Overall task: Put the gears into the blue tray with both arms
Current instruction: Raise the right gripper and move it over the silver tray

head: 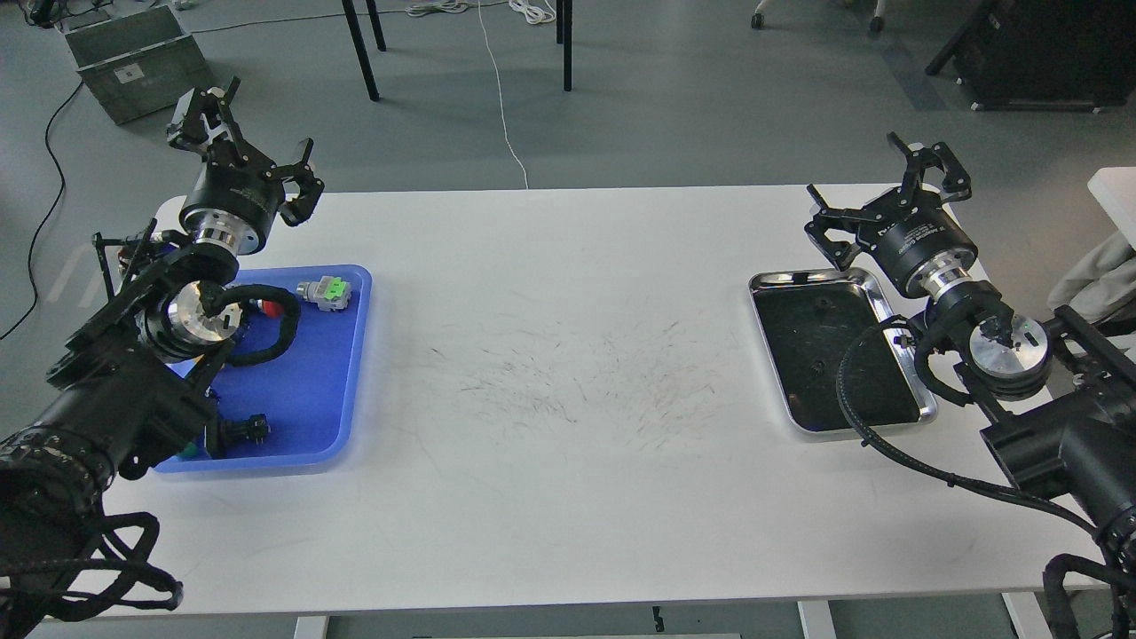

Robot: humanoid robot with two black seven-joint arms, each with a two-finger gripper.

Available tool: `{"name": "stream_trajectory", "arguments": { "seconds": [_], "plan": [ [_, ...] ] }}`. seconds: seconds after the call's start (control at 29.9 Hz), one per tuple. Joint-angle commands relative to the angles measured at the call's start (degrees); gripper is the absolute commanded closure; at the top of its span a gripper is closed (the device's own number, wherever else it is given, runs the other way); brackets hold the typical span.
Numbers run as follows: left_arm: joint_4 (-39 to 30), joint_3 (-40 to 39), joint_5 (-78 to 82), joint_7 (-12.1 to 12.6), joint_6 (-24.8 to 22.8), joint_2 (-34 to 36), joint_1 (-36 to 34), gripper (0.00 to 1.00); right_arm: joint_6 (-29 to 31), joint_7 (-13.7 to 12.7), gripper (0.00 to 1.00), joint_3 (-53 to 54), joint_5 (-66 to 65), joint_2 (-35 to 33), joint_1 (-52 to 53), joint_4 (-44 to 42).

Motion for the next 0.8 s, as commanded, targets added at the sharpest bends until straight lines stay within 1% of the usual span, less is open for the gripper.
{"name": "stream_trajectory", "arguments": {
  "seconds": [0.0,0.07,0.17,0.37,0.47,0.53,0.6,0.67,0.77],
  "plan": [
    [0.0,0.0,-0.1,-0.1,0.0,0.0,0.0,0.02,0.3,-0.2,0.01,-3.3,-0.1,-2.0,0.9,0.3],
    [0.0,0.0,0.2,-0.1,0.0,0.1,-0.2,0.02,0.6,-0.4,0.01,-5.2,-0.2,-4.2,2.1,0.3],
    [0.0,0.0,0.3,0.0,0.0,0.3,-0.5,0.02,0.7,-0.5,0.01,-11.3,-0.5,-7.8,5.3,0.4],
    [0.0,0.0,0.3,0.0,-0.2,2.3,-0.9,0.02,0.1,-0.3,0.01,-29.5,-4.4,-14.7,17.3,2.3],
    [0.0,0.0,0.3,-0.1,-0.3,2.4,-0.9,0.02,0.2,-1.2,0.01,-39.7,-7.7,-17.3,24.0,3.7],
    [0.0,0.0,0.3,-0.1,-0.3,2.4,-0.8,0.02,0.2,-3.0,0.01,-47.3,-15.1,-17.6,29.1,4.2],
    [0.0,0.0,0.3,-0.1,-0.4,2.5,-0.8,0.02,0.3,-5.8,0.01,-54.1,-24.8,-17.6,33.6,5.1],
    [0.0,0.0,0.3,-0.1,-0.5,2.6,-0.7,0.02,0.3,-8.0,0.01,-58.9,-34.5,-17.6,36.0,6.2],
    [0.0,0.0,0.3,-0.1,-0.6,2.6,-0.6,0.02,0.6,-8.3,0.01,-64.4,-50.7,-17.3,37.9,8.4]
  ]
}}
